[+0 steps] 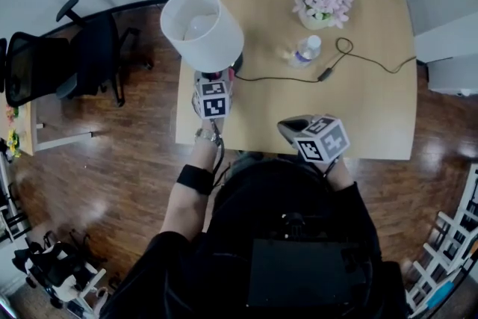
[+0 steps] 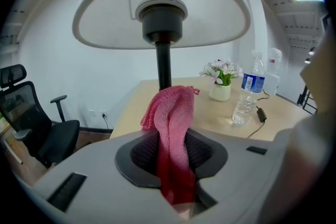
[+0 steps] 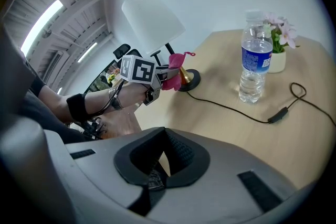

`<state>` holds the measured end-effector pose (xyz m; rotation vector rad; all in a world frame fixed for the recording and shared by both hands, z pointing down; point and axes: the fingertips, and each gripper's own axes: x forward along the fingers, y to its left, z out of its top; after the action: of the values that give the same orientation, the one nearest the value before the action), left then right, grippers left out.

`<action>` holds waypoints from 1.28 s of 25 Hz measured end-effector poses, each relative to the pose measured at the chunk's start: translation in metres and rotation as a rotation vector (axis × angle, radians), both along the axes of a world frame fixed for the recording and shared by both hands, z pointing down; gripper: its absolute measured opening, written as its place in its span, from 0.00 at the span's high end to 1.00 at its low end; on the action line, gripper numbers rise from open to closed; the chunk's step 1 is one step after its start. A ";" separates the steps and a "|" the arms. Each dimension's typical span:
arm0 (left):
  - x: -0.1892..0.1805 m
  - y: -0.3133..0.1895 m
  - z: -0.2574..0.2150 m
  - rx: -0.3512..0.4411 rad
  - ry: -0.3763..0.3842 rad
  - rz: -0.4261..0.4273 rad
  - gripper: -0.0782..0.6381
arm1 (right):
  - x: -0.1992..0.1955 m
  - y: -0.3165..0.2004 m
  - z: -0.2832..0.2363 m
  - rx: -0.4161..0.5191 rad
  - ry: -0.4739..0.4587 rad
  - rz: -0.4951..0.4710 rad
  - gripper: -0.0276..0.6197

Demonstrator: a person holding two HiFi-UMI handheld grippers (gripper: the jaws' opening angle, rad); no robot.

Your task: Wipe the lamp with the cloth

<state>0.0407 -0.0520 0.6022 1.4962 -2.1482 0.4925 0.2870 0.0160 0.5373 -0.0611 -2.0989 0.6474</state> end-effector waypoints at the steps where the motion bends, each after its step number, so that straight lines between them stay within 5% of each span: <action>1: -0.001 -0.001 0.003 -0.002 0.009 0.009 0.73 | -0.002 0.001 0.001 0.004 0.003 0.002 0.95; 12: -0.002 0.005 0.057 -0.145 0.131 0.141 0.73 | -0.033 0.026 0.016 0.025 0.020 0.040 0.95; 24: 0.004 0.020 0.071 -0.324 0.184 0.127 0.73 | -0.072 0.024 0.043 0.033 -0.014 -0.011 0.95; 32: 0.038 0.068 0.081 -0.474 0.164 0.215 0.73 | -0.068 0.058 0.061 -0.094 -0.097 0.025 0.95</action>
<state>0.0791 0.0164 0.6829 1.4362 -1.6075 0.8540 0.2192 0.0739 0.5986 -0.1212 -2.1645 0.7719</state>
